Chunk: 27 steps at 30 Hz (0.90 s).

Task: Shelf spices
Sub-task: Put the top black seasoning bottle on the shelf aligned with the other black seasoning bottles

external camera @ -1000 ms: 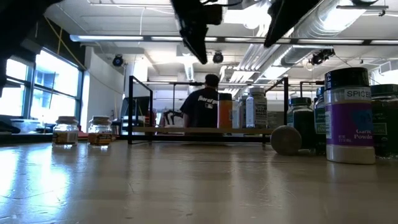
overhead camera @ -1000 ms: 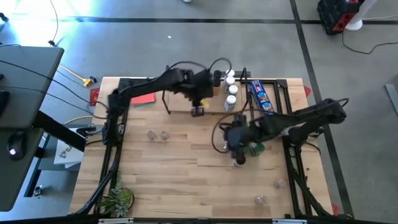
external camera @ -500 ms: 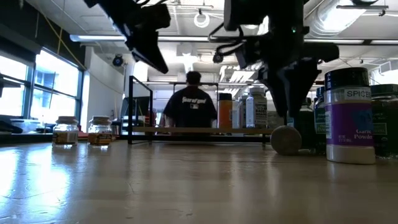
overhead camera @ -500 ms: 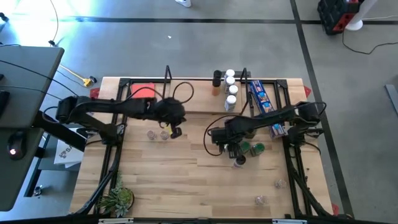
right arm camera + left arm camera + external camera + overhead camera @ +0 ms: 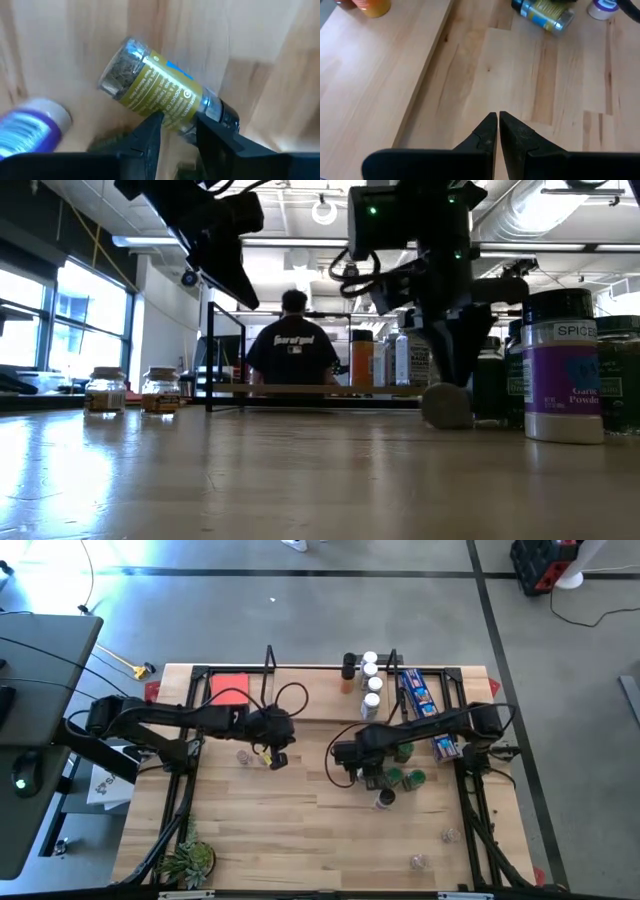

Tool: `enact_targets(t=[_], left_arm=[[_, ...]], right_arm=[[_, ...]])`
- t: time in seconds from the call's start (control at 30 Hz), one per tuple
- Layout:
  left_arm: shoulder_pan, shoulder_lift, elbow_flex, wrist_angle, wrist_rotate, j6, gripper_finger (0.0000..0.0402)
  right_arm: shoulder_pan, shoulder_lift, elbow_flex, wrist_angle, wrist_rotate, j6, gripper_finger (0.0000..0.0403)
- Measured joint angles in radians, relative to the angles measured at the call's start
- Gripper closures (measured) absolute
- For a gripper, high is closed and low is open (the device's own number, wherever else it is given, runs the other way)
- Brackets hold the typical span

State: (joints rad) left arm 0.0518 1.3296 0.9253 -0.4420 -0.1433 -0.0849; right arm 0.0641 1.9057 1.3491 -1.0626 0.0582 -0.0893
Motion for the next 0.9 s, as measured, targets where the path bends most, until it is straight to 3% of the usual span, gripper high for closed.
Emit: enact_targets(t=[0.27, 0.43, 0.57, 0.73, 0.9], left_arm=[[-0.034, 0.000, 0.000, 0.000, 0.002, -0.013, 0.0387], [-0.061, 0.000, 0.000, -0.001, 0.002, -0.058, 0.0387], [-0.088, 0.011, -0.028, 0.029, 0.003, -0.095, 0.0387], [-0.101, 0.015, -0.128, 0.220, 0.036, -0.124, 0.0387], [-0.099, 0.015, -0.189, 0.337, 0.083, -0.186, 0.0387]], right_arm=[[0.029, 0.007, 0.085, 0.225, -0.016, -0.074, 0.0286], [0.049, -0.033, 0.150, 0.202, 0.051, -0.048, 0.0286], [0.065, -0.100, 0.100, 0.174, 0.017, 0.023, 0.0286], [0.067, -0.134, 0.009, 0.171, 0.017, 0.112, 0.0286], [0.035, -0.121, -0.022, 0.164, 0.013, -0.022, 0.0270]])
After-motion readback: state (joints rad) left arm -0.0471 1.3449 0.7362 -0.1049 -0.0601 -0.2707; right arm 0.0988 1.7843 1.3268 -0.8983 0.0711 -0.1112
